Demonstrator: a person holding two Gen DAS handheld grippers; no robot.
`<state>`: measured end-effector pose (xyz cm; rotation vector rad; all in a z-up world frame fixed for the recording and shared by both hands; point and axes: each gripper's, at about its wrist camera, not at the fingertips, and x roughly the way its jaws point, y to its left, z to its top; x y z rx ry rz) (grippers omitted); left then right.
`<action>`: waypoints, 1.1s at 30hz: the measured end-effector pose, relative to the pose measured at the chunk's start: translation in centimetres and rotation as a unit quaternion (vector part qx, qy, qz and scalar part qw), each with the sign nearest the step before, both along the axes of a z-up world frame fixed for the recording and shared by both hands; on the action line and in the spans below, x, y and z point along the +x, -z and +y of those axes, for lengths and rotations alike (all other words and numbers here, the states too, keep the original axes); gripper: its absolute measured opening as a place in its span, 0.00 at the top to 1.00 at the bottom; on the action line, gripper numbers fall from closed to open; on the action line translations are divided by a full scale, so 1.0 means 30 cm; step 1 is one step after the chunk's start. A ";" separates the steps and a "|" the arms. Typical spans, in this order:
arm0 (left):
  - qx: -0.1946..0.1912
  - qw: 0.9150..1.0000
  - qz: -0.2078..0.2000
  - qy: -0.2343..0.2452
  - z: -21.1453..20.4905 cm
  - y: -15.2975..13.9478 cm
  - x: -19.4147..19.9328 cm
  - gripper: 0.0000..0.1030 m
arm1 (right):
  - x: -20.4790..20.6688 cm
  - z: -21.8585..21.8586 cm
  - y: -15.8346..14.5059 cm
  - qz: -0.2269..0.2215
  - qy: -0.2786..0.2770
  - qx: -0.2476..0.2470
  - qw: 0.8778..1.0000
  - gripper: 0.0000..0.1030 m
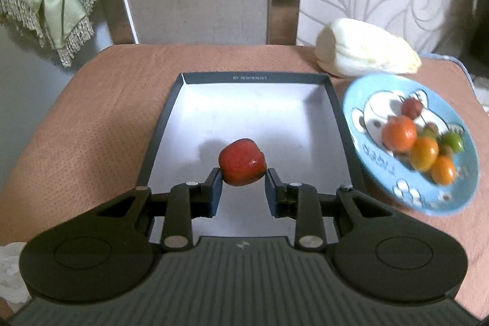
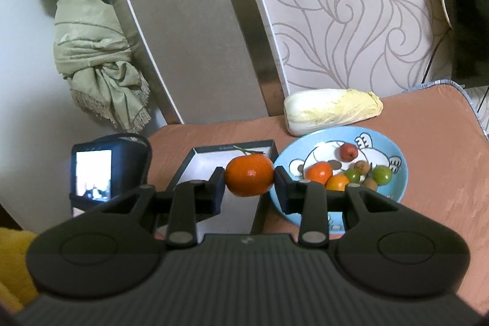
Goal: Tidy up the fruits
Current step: 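Carry the red fruit with the left tool over the plate while the right carries the tangerine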
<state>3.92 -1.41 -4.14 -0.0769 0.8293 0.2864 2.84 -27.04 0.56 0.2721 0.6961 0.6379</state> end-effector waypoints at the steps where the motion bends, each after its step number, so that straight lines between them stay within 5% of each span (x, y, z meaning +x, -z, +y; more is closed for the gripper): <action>1: -0.001 1.000 0.002 0.004 0.001 -0.001 -0.008 0.66 | -0.007 0.005 0.003 0.002 0.001 0.000 1.000 0.63; 20: 0.005 0.999 -0.023 0.042 -0.019 -0.096 -0.015 0.66 | -0.090 0.008 -0.014 -0.006 0.028 0.006 1.000 0.63; 33: 0.009 0.993 -0.049 0.108 -0.202 -0.153 0.103 0.66 | -0.062 -0.114 0.019 0.004 0.083 0.003 0.997 0.63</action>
